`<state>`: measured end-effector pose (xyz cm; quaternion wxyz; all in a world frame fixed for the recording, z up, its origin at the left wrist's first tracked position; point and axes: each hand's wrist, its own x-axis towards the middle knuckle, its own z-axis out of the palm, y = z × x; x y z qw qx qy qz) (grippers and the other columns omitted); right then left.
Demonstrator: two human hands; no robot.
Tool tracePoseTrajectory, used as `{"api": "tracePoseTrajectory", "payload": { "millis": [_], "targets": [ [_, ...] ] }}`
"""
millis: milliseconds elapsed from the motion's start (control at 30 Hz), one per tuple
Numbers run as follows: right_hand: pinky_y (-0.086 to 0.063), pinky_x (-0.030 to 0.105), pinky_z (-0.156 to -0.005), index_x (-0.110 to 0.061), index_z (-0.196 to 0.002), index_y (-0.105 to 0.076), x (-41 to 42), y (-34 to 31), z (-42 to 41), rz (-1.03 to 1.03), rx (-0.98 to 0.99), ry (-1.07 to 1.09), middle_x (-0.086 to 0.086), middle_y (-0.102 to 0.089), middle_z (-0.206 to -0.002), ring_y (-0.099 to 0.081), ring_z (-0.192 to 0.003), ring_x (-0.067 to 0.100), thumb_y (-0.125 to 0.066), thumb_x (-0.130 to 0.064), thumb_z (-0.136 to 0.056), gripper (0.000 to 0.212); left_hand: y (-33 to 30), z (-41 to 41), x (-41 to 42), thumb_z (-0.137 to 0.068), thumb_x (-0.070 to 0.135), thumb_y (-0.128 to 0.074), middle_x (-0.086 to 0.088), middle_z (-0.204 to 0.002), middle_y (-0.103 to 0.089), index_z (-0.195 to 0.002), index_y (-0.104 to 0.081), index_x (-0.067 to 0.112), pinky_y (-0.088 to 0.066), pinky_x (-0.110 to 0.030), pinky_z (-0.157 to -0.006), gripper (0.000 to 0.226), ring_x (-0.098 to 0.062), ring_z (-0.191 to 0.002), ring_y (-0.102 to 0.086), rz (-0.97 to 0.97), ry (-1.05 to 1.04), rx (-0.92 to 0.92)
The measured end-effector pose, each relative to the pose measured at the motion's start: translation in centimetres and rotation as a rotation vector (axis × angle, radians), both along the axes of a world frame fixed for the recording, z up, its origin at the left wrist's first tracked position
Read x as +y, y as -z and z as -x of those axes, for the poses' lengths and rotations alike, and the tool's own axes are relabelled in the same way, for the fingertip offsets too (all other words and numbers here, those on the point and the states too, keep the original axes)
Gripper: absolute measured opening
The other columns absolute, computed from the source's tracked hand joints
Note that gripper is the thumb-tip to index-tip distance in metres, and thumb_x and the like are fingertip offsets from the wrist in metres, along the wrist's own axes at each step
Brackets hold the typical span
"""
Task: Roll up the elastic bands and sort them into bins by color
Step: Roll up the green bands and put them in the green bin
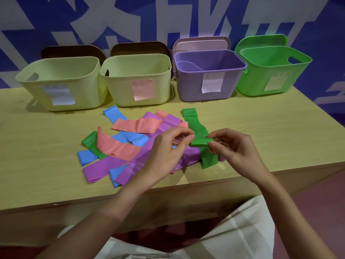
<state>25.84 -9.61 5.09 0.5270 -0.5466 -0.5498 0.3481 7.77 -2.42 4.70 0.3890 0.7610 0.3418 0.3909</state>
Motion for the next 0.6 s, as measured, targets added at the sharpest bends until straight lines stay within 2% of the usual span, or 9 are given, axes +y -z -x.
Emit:
{"api": "tracePoseTrajectory", "payload": {
  "millis": [67, 167, 333, 467, 533, 600],
  "targets": [
    [-0.050, 0.014, -0.060, 0.001, -0.095, -0.066, 0.5, 0.1, -0.3, 0.017, 0.069, 0.050, 0.005, -0.068, -0.074, -0.065, -0.062, 0.008, -0.067, 0.000, -0.083, 0.012, 0.0, -0.4, 0.8, -0.090, 0.012, -0.064, 0.001, -0.095, -0.068, -0.098, -0.071, 0.008, -0.049, -0.018, -0.077, 0.012, -0.005, -0.085, -0.061, -0.175, -0.015, 0.010],
    [-0.052, 0.016, -0.063, -0.004, -0.092, -0.068, 1.6, 0.2, -1.1, 0.024, 0.192, 0.130, 0.006, -0.071, -0.077, -0.067, -0.063, 0.011, -0.070, -0.016, -0.075, 0.021, -0.2, -1.2, 2.2, -0.089, 0.016, -0.063, 0.000, -0.095, -0.067, -0.098, -0.071, 0.008, -0.051, -0.024, -0.077, 0.015, -0.007, -0.083, -0.061, -0.256, 0.031, 0.038],
    [-0.049, 0.016, -0.061, -0.003, -0.093, -0.069, 4.3, 0.3, -2.8, 0.007, 0.195, 0.205, -0.001, -0.070, -0.067, -0.063, -0.059, 0.008, -0.068, -0.006, -0.083, 0.010, -0.7, -3.4, 5.6, -0.089, 0.027, -0.062, -0.002, -0.094, -0.064, -0.100, -0.068, 0.008, -0.050, -0.035, -0.076, 0.023, -0.014, -0.081, -0.060, -0.360, 0.093, 0.150],
    [-0.048, 0.017, -0.059, 0.000, -0.092, -0.068, 7.4, 0.0, -4.7, 0.022, 0.191, 0.248, -0.003, -0.067, -0.060, -0.059, -0.054, 0.006, -0.066, -0.004, -0.086, 0.007, -0.7, -5.8, 8.8, -0.086, 0.030, -0.066, -0.005, -0.096, -0.063, -0.106, -0.067, 0.009, -0.049, -0.034, -0.078, 0.029, -0.020, -0.086, -0.059, -0.457, 0.108, 0.240],
    [-0.048, 0.017, -0.059, 0.002, -0.091, -0.068, 9.1, -0.2, -5.8, 0.035, 0.178, 0.249, -0.003, -0.067, -0.059, -0.059, -0.054, 0.006, -0.066, -0.004, -0.086, 0.008, -0.7, -6.9, 10.4, -0.082, 0.032, -0.071, -0.004, -0.096, -0.062, -0.101, -0.069, 0.010, -0.045, -0.029, -0.079, 0.029, -0.020, -0.087, -0.058, -0.495, 0.080, 0.251],
    [-0.047, 0.018, -0.058, 0.001, -0.089, -0.068, 10.8, -0.3, -6.8, 0.041, 0.161, 0.238, -0.003, -0.066, -0.058, -0.058, -0.054, 0.007, -0.067, -0.005, -0.086, 0.007, -0.8, -8.1, 12.2, -0.079, 0.032, -0.075, -0.006, -0.095, -0.061, -0.094, -0.069, 0.008, -0.046, -0.031, -0.078, 0.029, -0.020, -0.086, -0.057, -0.505, 0.076, 0.249]
  ]
}}
